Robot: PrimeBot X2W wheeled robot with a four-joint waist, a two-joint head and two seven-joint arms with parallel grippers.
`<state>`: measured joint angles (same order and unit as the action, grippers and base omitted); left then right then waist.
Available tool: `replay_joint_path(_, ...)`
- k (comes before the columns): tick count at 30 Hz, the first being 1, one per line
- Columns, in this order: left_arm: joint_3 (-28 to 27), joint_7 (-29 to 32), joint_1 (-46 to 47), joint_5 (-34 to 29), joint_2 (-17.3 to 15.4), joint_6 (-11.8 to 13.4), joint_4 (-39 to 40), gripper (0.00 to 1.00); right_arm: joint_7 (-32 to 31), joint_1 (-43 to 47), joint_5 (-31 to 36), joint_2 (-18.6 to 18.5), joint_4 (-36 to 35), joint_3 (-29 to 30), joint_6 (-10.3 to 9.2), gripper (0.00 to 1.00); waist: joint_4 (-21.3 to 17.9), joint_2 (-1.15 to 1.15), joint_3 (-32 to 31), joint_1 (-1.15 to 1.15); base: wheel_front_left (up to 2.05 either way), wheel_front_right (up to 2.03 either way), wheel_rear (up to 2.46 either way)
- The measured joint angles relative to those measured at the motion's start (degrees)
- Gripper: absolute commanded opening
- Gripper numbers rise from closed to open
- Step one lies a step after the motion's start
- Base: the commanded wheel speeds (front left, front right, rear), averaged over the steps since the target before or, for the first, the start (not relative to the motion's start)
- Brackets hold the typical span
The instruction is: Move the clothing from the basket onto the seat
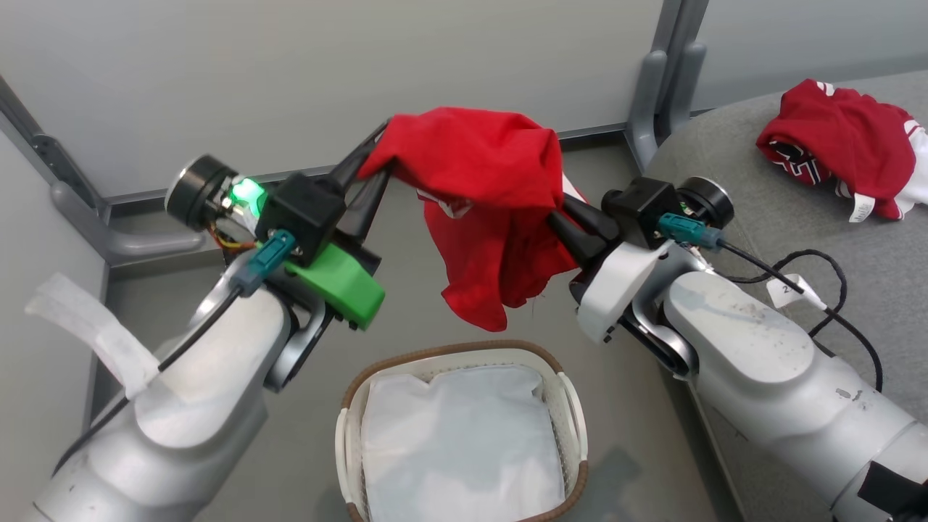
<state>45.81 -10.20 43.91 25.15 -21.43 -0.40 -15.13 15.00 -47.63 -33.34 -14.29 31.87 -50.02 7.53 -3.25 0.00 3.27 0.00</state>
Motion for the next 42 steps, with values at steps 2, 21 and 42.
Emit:
replay_joint_path(2,-0.4,-0.8,-2.6,1.2,0.1,0.7,-0.7,1.0,0.0,0.7,1.0,-0.4,-0.1,2.2,0.0,0.0,-0.1,0.0,-0.1,0.0,0.0,0.0,0.0)
replay_joint_path(21,-0.6,-4.7,-17.5,5.5,6.4,2.3,-3.9,1.0,0.0,6.3,7.2,-3.2,-1.0,14.1,0.0,0.0,-0.7,0.0,0.4,0.0,0.0,0.0,0.0)
replay_joint_path(42,-1.4,-4.8,-19.5,-0.1,10.7,0.2,-5.1,1.0,0.0,12.0,12.7,-5.1,-6.3,27.1,0.0,0.0,-11.5,0.0,4.9,0.0,0.0,0.0,0.0)
